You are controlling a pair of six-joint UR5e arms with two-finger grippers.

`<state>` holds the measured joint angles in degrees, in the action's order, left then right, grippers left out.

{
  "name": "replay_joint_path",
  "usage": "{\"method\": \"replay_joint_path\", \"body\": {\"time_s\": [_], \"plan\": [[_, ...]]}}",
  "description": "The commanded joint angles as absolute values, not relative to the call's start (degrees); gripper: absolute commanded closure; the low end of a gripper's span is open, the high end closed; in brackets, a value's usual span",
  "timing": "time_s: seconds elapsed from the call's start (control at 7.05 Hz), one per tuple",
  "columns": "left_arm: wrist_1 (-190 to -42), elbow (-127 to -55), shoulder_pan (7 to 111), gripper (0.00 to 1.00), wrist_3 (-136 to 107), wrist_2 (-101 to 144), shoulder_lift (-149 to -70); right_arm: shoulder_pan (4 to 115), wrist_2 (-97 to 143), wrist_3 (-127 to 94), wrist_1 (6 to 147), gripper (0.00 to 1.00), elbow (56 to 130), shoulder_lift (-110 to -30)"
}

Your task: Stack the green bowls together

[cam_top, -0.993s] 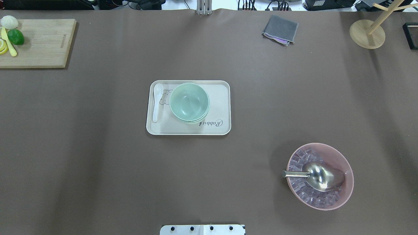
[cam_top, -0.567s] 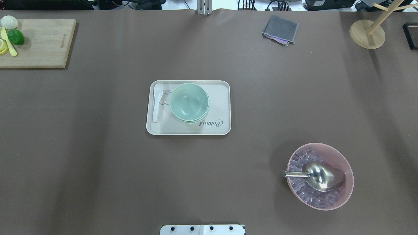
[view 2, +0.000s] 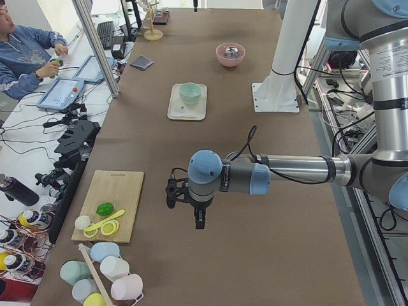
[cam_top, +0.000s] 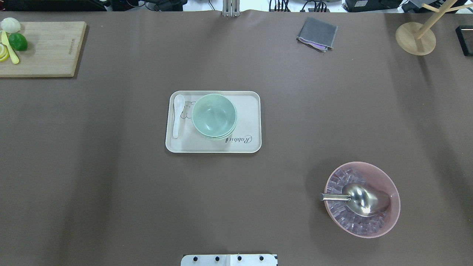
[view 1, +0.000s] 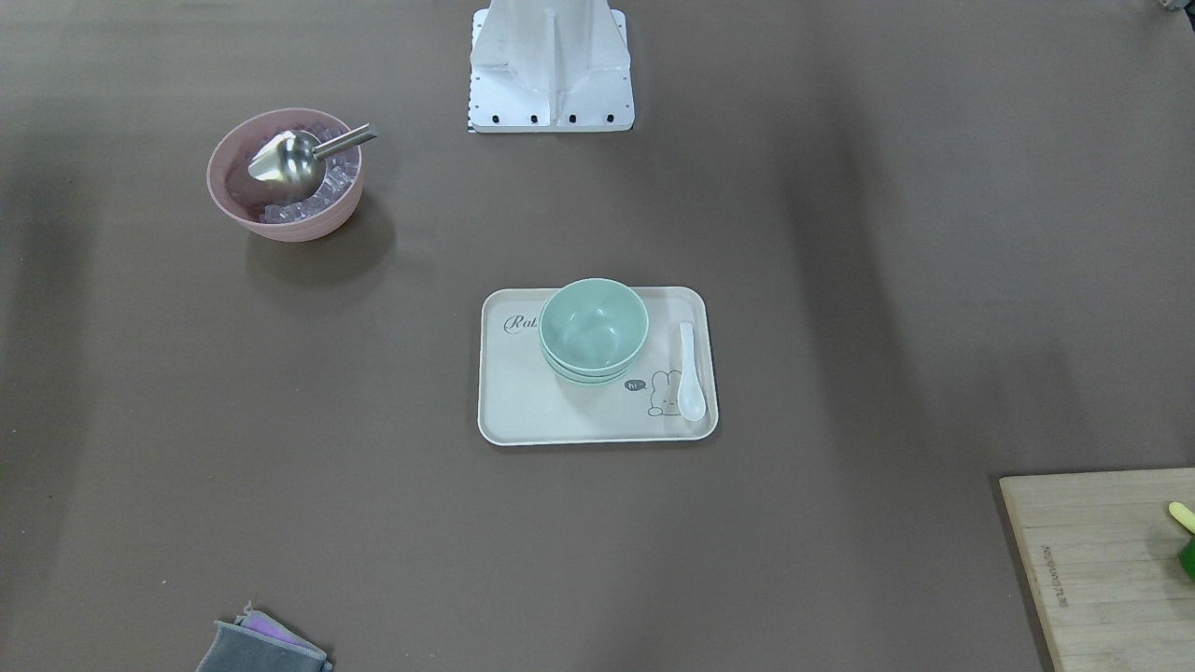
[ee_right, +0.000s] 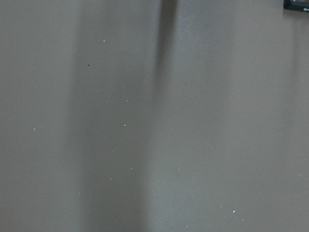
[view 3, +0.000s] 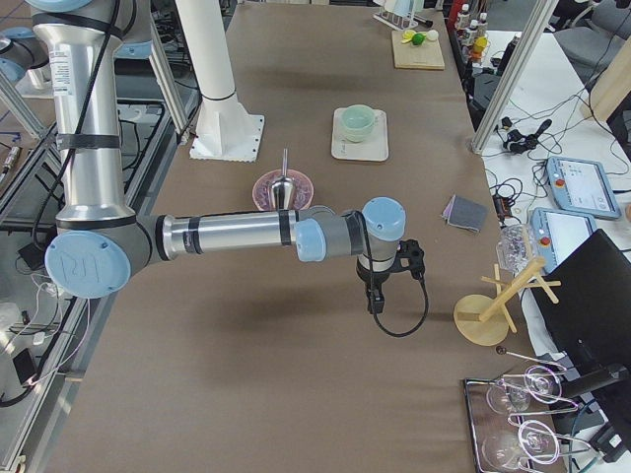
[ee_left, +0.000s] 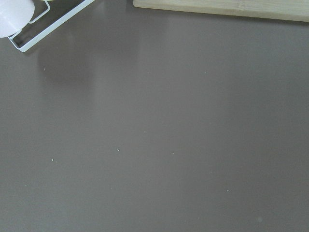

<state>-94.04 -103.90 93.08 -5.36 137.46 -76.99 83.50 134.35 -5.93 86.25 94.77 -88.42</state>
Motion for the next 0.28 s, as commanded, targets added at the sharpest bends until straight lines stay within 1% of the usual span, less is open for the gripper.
{"method": "replay_joint_path", "body": {"time_s": [0.0,0.14], "plan": [[-94.0,-103.9,93.1,0.02,-5.4,137.5,-77.0,83.7,134.4,-9.6,86.3,0.00,94.7,-88.6],[-94.0,-103.9,93.1,0.01,-5.4,137.5,-77.0,84.1,134.4,-9.6,86.3,0.00,94.7,-88.7]]}}
